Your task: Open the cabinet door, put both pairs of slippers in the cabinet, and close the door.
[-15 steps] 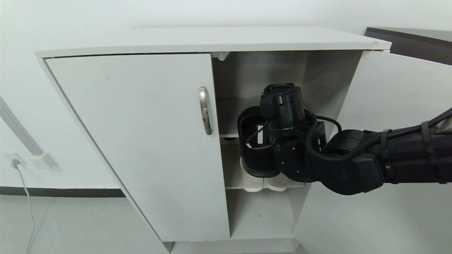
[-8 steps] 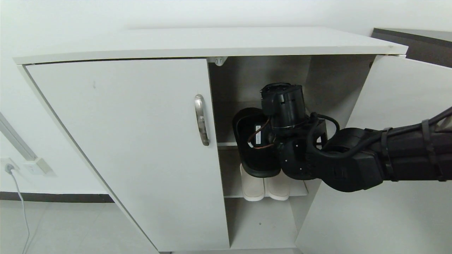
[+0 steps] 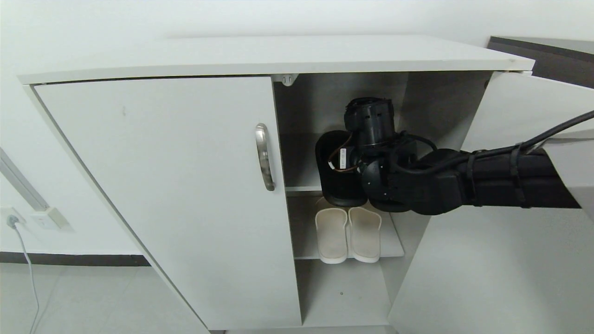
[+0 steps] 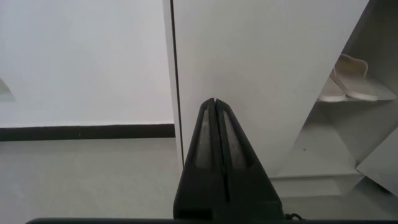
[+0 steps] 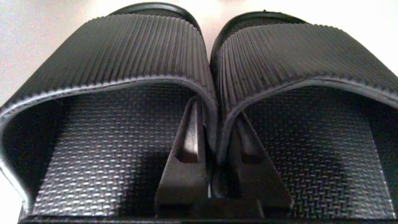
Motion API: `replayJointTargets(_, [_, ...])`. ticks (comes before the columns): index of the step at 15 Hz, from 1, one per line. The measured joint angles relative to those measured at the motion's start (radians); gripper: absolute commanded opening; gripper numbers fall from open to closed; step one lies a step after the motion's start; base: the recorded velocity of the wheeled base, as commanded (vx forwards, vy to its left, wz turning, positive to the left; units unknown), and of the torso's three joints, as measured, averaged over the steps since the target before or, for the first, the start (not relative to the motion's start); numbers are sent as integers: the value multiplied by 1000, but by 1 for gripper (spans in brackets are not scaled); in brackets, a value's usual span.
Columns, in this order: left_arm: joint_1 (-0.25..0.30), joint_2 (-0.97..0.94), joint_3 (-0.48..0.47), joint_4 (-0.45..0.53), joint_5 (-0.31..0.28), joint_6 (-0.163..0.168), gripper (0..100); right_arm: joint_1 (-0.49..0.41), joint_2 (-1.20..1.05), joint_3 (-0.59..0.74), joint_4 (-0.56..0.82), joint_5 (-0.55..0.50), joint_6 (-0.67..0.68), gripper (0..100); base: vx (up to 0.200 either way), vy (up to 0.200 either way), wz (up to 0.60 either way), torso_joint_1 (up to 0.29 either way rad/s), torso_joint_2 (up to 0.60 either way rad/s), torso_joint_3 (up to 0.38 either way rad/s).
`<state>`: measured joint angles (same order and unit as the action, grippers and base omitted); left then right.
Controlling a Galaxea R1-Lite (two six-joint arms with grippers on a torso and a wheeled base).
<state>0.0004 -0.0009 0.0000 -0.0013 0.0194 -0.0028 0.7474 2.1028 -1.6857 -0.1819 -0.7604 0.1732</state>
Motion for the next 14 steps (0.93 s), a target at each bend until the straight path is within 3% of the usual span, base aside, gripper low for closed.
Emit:
replayJointTargets(5, [1,0,0,0,0,-1,0,-44,71,-164,69,76,-3,0,0,0,0,0,0,0])
replayJointTargets(14, [1,0,0,0,0,-1,0,-65,117,-209,71,83,-5,0,0,0,0,0,0,0])
